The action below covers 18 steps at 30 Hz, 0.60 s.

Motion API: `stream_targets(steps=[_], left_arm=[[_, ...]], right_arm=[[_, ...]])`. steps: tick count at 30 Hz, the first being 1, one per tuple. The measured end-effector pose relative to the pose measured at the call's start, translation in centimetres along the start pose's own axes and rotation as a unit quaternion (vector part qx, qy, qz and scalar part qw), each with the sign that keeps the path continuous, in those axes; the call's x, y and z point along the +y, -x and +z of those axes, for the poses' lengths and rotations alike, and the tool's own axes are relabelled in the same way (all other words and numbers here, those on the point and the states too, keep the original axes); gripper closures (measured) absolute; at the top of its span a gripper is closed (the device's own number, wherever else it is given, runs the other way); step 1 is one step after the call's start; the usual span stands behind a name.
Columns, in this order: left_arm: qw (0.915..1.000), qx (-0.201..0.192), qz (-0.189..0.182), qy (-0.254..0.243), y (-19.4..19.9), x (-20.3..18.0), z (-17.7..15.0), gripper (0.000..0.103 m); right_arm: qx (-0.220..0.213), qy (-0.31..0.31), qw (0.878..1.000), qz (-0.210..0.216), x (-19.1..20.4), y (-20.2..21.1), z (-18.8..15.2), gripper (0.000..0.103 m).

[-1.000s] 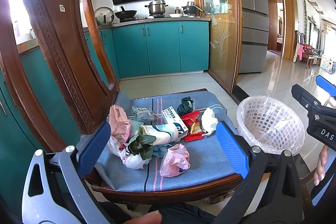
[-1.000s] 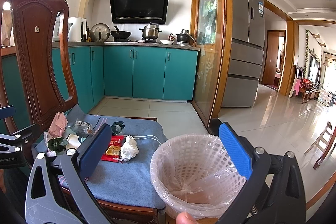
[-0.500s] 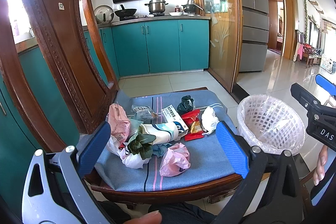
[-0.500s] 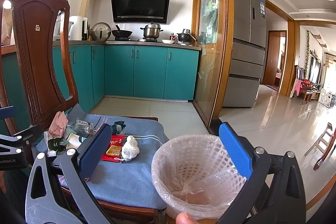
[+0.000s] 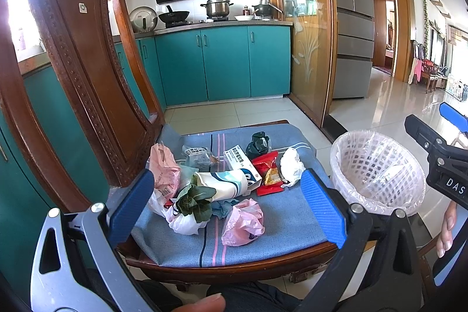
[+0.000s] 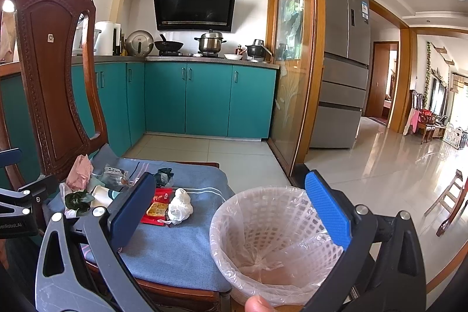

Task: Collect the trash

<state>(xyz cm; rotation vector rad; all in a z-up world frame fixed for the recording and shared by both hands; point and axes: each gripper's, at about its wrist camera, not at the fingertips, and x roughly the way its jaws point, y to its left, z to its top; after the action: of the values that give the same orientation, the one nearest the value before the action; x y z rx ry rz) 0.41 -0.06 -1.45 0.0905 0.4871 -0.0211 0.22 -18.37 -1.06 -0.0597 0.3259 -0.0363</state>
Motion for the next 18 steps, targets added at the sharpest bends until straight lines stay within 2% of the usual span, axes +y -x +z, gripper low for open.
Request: stream_targets(steps=[13,15,18], left_arm=[[0.9999,0.013,0.003,0.002,-0.9,0.2,-0.2,0.003],[0.9998,0.021,0.005,0.004,-1.2,0.3,-0.3,0.003],[0.9989,0.046,0.007,0.006,-2.2,1.0,-0.7,0.003]], right_arm=[[0.015,0.001,1.0,0.0,0.0,-1.2,-0.4,0.003],[0.025,0.005,1.0,0.003,0.3,-1.6,-0.6,0.003],[0.053,0.019,0.998,0.03,1.0,-2.7,-1.1,0.003]])
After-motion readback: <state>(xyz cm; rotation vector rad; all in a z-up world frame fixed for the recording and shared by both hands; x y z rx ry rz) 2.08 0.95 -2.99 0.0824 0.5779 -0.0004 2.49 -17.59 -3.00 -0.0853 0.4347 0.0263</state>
